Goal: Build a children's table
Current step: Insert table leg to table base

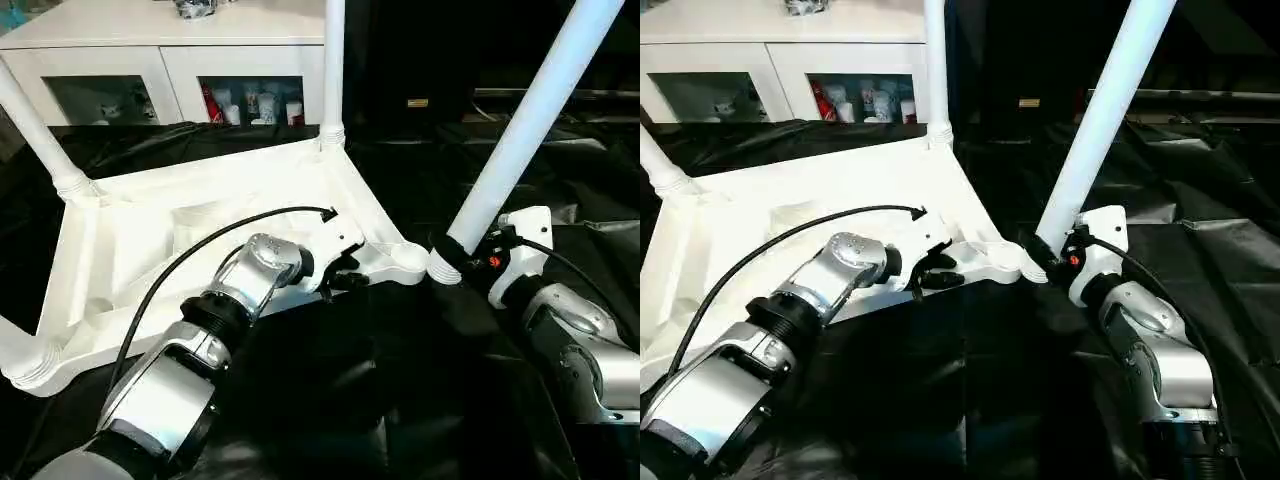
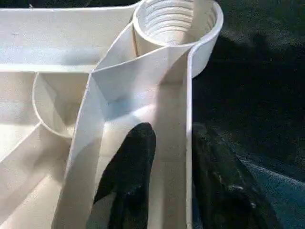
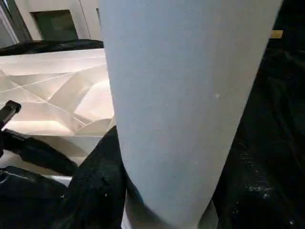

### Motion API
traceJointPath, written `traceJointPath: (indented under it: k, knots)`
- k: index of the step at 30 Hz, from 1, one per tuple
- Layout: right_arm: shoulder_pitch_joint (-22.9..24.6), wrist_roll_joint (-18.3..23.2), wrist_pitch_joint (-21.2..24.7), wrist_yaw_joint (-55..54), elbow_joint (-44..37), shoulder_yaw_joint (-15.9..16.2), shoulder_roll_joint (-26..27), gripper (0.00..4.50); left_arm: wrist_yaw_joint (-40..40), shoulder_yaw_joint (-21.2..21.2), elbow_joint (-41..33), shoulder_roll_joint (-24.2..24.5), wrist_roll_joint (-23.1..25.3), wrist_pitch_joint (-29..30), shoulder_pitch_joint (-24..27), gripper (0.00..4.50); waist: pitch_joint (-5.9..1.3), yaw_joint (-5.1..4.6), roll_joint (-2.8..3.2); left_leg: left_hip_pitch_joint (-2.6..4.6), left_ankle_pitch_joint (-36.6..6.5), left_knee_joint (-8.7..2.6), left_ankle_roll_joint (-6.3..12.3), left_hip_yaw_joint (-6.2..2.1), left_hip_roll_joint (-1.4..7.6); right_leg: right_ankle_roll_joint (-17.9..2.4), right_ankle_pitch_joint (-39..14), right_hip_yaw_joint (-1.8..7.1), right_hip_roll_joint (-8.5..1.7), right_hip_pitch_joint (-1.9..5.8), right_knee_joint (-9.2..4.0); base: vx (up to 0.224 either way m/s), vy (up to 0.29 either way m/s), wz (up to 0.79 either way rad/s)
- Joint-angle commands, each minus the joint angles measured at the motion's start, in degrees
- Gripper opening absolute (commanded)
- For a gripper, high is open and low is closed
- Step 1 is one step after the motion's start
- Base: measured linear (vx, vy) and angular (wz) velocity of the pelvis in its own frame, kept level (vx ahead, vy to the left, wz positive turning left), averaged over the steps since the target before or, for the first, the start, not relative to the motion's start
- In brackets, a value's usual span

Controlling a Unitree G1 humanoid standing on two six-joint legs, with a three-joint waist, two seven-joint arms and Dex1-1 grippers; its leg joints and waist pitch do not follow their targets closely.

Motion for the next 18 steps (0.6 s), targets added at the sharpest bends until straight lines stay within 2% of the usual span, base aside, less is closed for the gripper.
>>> traceJointPath:
  k: [1,9,10,11,12,13,15,16,18]
  knots:
    - [-0.41,-0.12,0.51,0.49,-1.28,0.34,-0.05,1.93,-0.41,1.22,1.25,0.26,0.62,-0.32,-1.4,0.96,-4.2,0.07,-0.7,0.19,-4.61,-3.62,3.96,-1.31,1.87,-13.84,-3.9,2.48,-4.24,3.91,-4.61,0.0,0.0,0.0]
    - [-0.67,1.29,1.87,2.79,-1.64,0.94,-0.67,1.93,-3.94,2.41,0.81,1.02,-0.85,-1.59,-0.47,0.25,-4.15,-0.08,-0.8,0.16,-4.89,-3.66,4.08,-1.31,1.85,-13.88,-4.74,2.49,-4.3,3.95,-4.71,0.0,0.0,0.0]
    - [-0.68,1.33,1.92,2.87,-1.65,0.97,-0.69,1.93,-4.05,2.42,0.75,1.06,-0.88,-1.67,-0.42,0.2,-4.15,-0.05,-1.16,0.06,-4.18,-3.69,4.5,-1.32,1.9,-13.84,-4.72,2.51,-4.38,4.0,-4.59,0.0,0.0,0.0]
    - [-0.71,1.75,2.6,4.44,-1.82,1.74,-1.26,1.93,-5.52,2.69,-0.57,1.98,-1.41,-2.38,0.49,0.12,-4.16,-0.09,-1.12,0.1,-4.15,-3.64,4.59,-1.27,1.94,-13.86,-4.61,2.52,-4.36,3.87,-4.6,0.0,0.0,0.0]
    - [-0.62,1.95,3.01,5.65,-2.01,2.36,-1.78,1.93,-6.33,2.83,-1.67,2.68,-1.71,-2.52,1.19,0.05,-4.18,-0.15,-1.52,0.11,-4.13,-3.65,4.75,-1.25,1.93,-13.83,-4.52,2.49,-4.3,3.9,-4.6,0.0,0.0,0.0]
    - [-0.57,2.3,3.48,7.14,-2.13,3.12,-2.25,1.93,-8.59,2.68,-4.04,4.08,-2.29,-2.87,2.69,0.01,-4.24,-0.16,-1.44,-0.18,-3.15,-3.69,5.31,-1.43,2.12,-14.22,-3.24,2.52,-4.6,4.19,-4.13,0.0,0.0,0.0]
    - [-0.62,3.19,4.32,9.34,-2.37,4.12,-2.65,1.93,-11.6,2.32,-8.16,6.61,-2.6,-2.9,5.33,0.0,-4.16,-0.6,-1.6,-0.2,-3.02,-3.74,5.84,-1.36,2.24,-14.43,-2.76,2.5,-4.53,3.99,-4.1,0.0,0.0,0.0]
    - [-0.8,3.56,4.72,10.43,-2.47,4.69,-2.78,1.93,-13.02,2.42,-11.17,8.07,-3.04,-3.46,7.27,0.0,-4.1,-0.65,-1.45,-0.12,-3.39,-3.7,5.84,-1.26,2.19,-14.32,-3.57,2.48,-4.51,3.82,-4.25,0.0,0.0,0.0]
    - [-0.98,3.85,4.97,11.41,-2.59,5.18,-2.86,1.93,-14.24,2.66,-14.52,9.27,-3.83,-3.15,9.24,0.0,-3.93,-0.78,-1.94,0.01,-4.41,-3.87,5.36,-1.17,2.35,-13.8,-6.62,2.51,-4.54,3.66,-4.46,0.0,0.0,0.0]
